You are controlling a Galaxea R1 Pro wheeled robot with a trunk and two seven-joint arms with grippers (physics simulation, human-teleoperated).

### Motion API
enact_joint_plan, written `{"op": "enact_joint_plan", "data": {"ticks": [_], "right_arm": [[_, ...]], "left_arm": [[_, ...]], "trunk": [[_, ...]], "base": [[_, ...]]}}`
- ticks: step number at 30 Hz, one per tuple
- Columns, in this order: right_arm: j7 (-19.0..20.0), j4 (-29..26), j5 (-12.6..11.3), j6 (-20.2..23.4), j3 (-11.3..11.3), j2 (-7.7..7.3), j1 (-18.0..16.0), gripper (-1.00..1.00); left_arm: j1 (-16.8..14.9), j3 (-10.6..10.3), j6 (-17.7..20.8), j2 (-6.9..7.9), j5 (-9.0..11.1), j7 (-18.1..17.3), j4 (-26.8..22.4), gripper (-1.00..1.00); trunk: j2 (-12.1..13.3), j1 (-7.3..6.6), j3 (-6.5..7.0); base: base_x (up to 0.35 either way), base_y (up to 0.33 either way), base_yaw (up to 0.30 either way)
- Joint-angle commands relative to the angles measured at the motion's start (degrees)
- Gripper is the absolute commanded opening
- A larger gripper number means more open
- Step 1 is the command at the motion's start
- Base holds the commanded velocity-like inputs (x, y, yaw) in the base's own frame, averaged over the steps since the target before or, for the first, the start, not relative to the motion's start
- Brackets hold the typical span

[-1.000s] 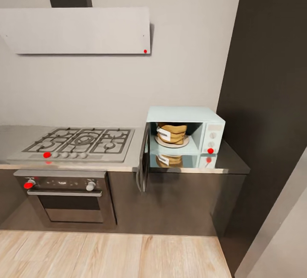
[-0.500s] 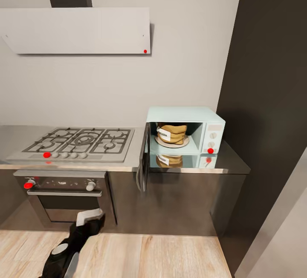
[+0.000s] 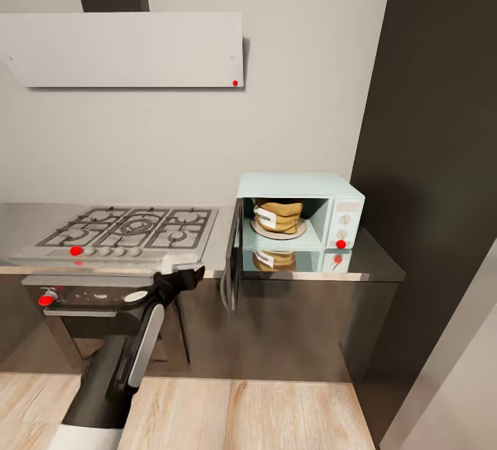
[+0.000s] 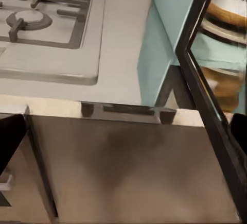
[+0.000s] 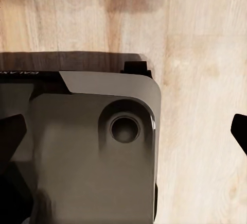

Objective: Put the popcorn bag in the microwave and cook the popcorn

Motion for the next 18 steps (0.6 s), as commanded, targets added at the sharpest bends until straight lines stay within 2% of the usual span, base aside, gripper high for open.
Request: {"op": "enact_joint_plan", "data": {"ticks": [1, 3, 10, 13, 18], "right_arm": [[0.14, 0.07, 0.48, 0.13, -0.47, -0.03, -0.06, 1.00], [0.20, 0.07, 0.53, 0.17, -0.41, 0.04, -0.06, 1.00], [0.15, 0.07, 0.48, 0.02, -0.46, 0.13, -0.06, 1.00], [0.14, 0.07, 0.45, 0.32, -0.42, 0.21, -0.06, 1.00], [0.08, 0.07, 0.40, 0.32, -0.48, 0.15, -0.06, 1.00]], "left_arm": [[-0.08, -0.57, 0.27, -0.05, 0.53, 0.56, -0.18, 1.00], [-0.10, -1.18, 0.36, -0.11, 0.52, 0.65, -0.30, 1.00], [-0.12, -1.43, 0.38, -0.15, 0.57, 0.66, -0.36, 1.00], [-0.09, -1.43, 0.38, -0.21, 0.64, 0.58, -0.36, 1.00], [-0.09, -1.62, 0.82, -1.49, 1.72, 0.13, -0.28, 1.00]], "trunk": [[-0.04, 0.00, -0.07], [-0.04, 0.00, -0.07], [-0.04, 0.00, -0.06], [-0.04, 0.00, -0.01], [-0.04, 0.00, 0.08]], "base": [[0.036, 0.000, 0.000], [0.207, 0.000, 0.000], [0.287, 0.000, -0.011], [0.207, 0.000, -0.162], [0.021, 0.000, -0.228]]}}
